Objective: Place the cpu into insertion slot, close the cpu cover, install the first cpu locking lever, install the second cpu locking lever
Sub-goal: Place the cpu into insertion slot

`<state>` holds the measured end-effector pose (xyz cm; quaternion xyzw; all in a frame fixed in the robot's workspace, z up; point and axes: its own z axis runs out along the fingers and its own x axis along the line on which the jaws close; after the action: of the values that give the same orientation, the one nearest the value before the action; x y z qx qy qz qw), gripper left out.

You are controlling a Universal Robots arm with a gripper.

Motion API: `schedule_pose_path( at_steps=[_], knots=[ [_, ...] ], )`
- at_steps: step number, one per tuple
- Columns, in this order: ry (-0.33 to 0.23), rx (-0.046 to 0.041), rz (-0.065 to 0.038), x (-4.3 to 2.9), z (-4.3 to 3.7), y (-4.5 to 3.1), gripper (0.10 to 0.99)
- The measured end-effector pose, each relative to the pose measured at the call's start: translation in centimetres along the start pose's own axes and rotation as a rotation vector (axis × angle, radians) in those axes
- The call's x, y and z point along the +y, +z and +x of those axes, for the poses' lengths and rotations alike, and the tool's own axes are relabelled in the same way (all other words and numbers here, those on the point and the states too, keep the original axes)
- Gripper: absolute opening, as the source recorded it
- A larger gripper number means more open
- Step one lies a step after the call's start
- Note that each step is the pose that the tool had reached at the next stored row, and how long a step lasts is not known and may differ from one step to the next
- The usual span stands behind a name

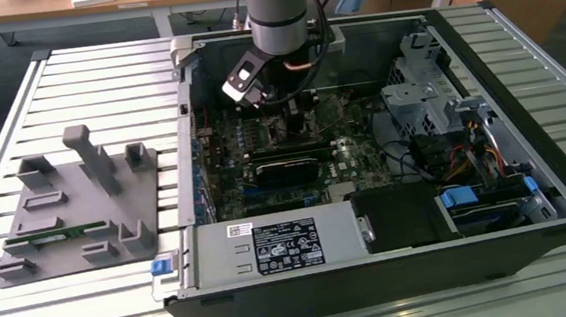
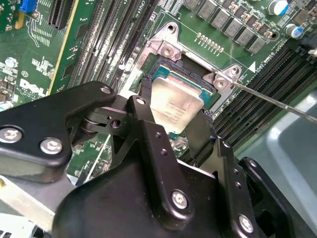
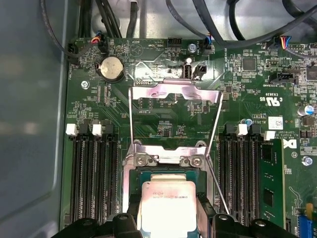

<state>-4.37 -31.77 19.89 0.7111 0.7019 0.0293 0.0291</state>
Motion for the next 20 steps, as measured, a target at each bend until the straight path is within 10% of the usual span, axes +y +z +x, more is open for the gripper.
schedule_pose_path(
  at_steps=[20],
  knots=[
    [0.000,-0.0001,0.000,-0.09,0.00,0.23,0.525]
  ],
)
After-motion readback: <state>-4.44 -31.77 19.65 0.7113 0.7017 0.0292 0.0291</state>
